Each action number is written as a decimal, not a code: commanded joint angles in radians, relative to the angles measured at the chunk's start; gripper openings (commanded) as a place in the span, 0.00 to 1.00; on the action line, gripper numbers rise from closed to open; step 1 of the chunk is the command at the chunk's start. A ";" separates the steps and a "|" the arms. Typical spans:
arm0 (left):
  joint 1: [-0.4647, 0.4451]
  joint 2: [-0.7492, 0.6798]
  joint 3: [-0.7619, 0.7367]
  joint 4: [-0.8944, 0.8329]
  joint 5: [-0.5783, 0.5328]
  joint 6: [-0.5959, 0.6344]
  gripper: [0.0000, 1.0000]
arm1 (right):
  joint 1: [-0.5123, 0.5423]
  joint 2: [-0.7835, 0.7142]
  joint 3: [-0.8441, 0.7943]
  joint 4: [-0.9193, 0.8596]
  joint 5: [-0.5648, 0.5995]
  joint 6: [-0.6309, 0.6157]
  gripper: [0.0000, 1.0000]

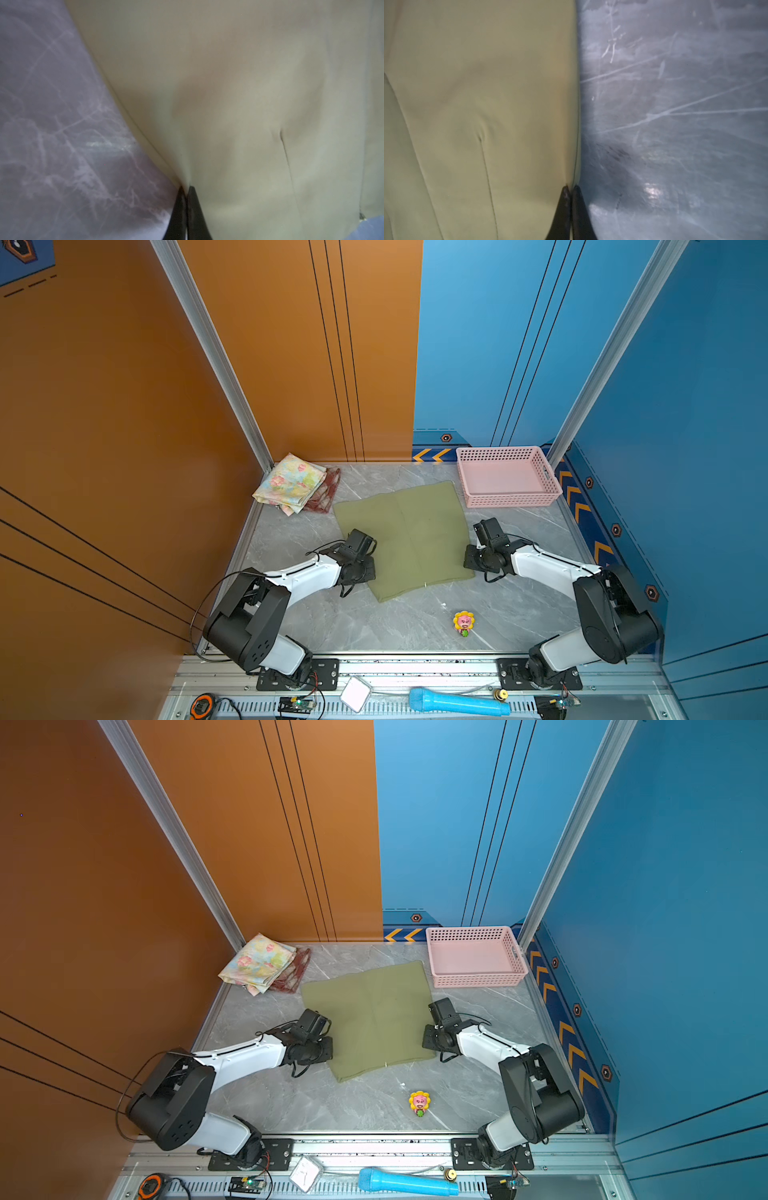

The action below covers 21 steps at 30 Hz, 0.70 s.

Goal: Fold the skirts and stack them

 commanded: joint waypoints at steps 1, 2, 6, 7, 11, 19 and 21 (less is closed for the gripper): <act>0.006 0.018 -0.023 0.001 0.005 0.005 0.00 | 0.043 -0.042 0.086 -0.075 0.029 -0.037 0.00; 0.006 0.018 -0.024 0.003 0.004 0.004 0.00 | 0.060 -0.044 0.111 -0.091 0.032 -0.044 0.00; 0.009 0.024 -0.032 0.019 0.006 -0.001 0.00 | 0.147 -0.034 0.216 -0.122 0.043 -0.046 0.00; 0.009 0.027 -0.035 0.023 0.008 -0.001 0.00 | 0.171 -0.025 0.242 -0.125 0.046 -0.042 0.00; 0.012 0.031 -0.040 0.033 0.010 -0.005 0.00 | 0.298 0.036 0.348 -0.098 0.025 -0.003 0.00; 0.033 0.019 -0.053 0.047 0.022 -0.001 0.00 | 0.556 0.192 0.464 0.052 -0.136 0.126 0.00; 0.038 0.022 -0.048 0.043 0.034 0.003 0.00 | 0.569 0.208 0.468 0.058 -0.160 0.126 0.07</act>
